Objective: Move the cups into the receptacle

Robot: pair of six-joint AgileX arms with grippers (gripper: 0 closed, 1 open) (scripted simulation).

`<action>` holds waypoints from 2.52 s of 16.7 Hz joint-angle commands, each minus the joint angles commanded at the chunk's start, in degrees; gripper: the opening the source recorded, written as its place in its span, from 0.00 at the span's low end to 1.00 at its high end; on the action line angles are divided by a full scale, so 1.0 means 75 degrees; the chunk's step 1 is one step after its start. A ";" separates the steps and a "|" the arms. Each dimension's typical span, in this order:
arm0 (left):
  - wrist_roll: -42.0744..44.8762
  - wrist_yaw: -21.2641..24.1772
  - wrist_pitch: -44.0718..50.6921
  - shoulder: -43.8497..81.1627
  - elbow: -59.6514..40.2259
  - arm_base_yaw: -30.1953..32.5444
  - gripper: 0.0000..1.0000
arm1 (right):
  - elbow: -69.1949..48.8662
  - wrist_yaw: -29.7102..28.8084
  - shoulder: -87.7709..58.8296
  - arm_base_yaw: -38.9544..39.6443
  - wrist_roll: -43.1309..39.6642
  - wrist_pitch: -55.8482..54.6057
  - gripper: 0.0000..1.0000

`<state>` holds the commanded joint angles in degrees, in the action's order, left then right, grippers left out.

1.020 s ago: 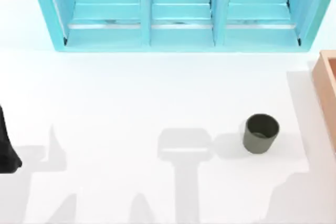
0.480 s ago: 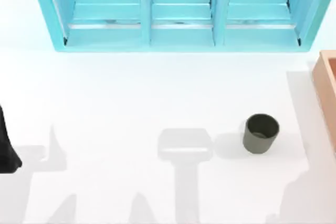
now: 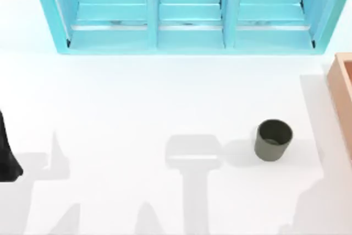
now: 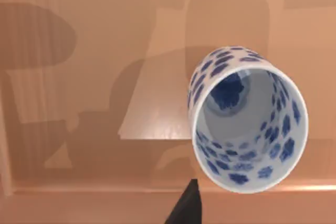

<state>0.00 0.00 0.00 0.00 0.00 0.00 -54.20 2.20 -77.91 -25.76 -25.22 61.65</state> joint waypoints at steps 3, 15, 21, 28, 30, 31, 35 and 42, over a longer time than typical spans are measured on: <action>0.0000 0.0000 0.0000 0.0000 0.0000 0.0000 1.00 | 0.0000 0.0000 0.0000 0.0000 0.0000 0.0000 0.98; 0.0000 0.0000 0.0000 0.0000 0.0000 0.0000 1.00 | -0.0311 0.0028 -0.0021 -0.0028 -0.0010 0.0309 1.00; 0.0000 0.0000 0.0000 0.0000 0.0000 0.0000 1.00 | -0.2452 0.0035 -0.0086 -0.0070 -0.0046 0.2384 1.00; 0.0000 0.0000 0.0000 0.0000 0.0000 0.0000 1.00 | -0.3075 0.0008 -0.0061 -0.0046 -0.0052 0.3005 1.00; 0.0000 0.0000 0.0000 0.0000 0.0000 0.0000 1.00 | -0.3132 -0.0003 -0.0139 0.0061 0.0050 0.2995 1.00; 0.0000 0.0000 0.0000 0.0000 0.0000 0.0000 1.00 | -0.3222 -0.0022 -0.0273 0.0237 0.0221 0.2967 1.00; 0.0000 0.0000 0.0000 0.0000 0.0000 0.0000 1.00 | -0.3791 -0.0142 -0.1220 0.1749 0.1705 0.2699 1.00; 0.0000 0.0000 0.0000 0.0000 0.0000 0.0000 1.00 | -0.4611 -0.0268 -0.3231 0.5612 0.5664 0.1825 1.00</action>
<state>0.00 0.00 0.00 0.00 0.00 0.00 -88.78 0.19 -102.14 16.33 17.26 75.34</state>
